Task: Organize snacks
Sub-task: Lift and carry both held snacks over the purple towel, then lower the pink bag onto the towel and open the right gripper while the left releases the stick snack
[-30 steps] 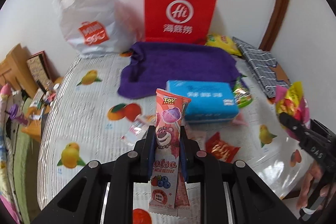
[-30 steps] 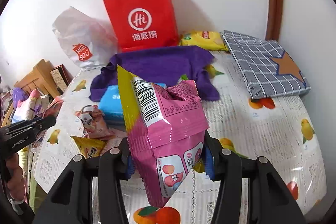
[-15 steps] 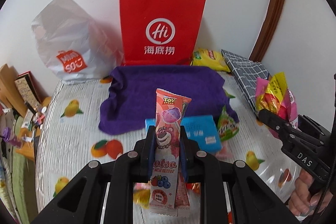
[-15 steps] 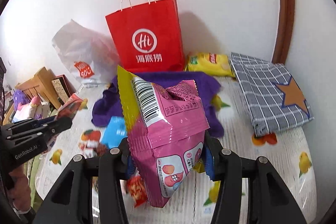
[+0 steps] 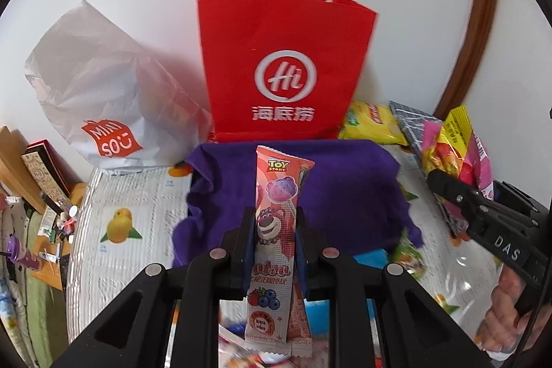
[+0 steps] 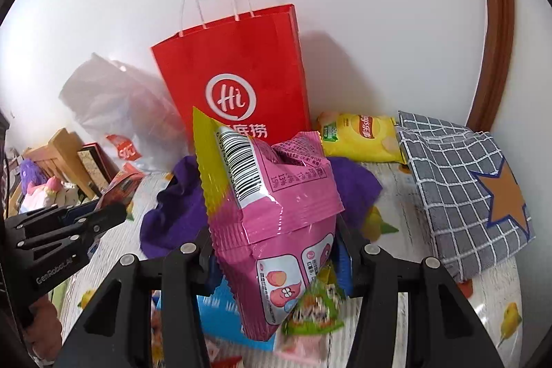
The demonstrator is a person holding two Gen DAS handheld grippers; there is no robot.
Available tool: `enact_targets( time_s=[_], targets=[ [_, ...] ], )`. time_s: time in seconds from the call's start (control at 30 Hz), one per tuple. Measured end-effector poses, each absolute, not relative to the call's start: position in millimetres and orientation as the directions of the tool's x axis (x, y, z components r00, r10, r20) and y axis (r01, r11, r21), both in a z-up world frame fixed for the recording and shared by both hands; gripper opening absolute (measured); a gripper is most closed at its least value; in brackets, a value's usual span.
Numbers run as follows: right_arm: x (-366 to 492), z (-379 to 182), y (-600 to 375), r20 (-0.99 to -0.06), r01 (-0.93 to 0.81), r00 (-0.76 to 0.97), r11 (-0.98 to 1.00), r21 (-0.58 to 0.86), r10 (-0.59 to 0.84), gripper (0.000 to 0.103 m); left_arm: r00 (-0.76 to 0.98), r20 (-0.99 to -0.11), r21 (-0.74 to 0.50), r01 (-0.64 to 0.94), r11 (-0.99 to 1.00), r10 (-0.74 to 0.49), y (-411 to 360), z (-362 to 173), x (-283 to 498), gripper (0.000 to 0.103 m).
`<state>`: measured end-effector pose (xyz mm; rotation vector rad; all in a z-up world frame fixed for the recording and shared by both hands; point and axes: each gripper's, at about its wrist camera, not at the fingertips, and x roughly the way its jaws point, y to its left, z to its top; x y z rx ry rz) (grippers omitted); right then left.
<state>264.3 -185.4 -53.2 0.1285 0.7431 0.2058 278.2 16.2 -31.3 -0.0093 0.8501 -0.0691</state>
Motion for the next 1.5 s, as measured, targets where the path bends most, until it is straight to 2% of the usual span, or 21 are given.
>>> enact_targets(
  time_s=[0.47,0.67,0.97,1.5],
  targets=[
    [347,-79,-189,-0.692,-0.072,0.695,0.977,0.202,0.194,0.050,0.645,-0.762,-0.055,0.012,0.998,-0.050,46,-52,362,0.020],
    [375,-91,-187,-0.701,-0.065,0.688,0.979,0.195,0.185,0.051,0.625,-0.778,-0.074,0.011,0.997,-0.065,51,-78,390,0.020],
    [410,-140,-178,-0.765,-0.060,0.614,0.977,0.203,0.196,0.051,0.555,-0.830,-0.074,-0.024,0.997,-0.048,71,-130,410,0.020],
    [420,-175,-165,-0.858,-0.080,0.498,0.992,0.098,0.125,0.052,0.518,-0.854,-0.084,-0.032,0.996,-0.055,77,-147,419,0.020]
  ],
)
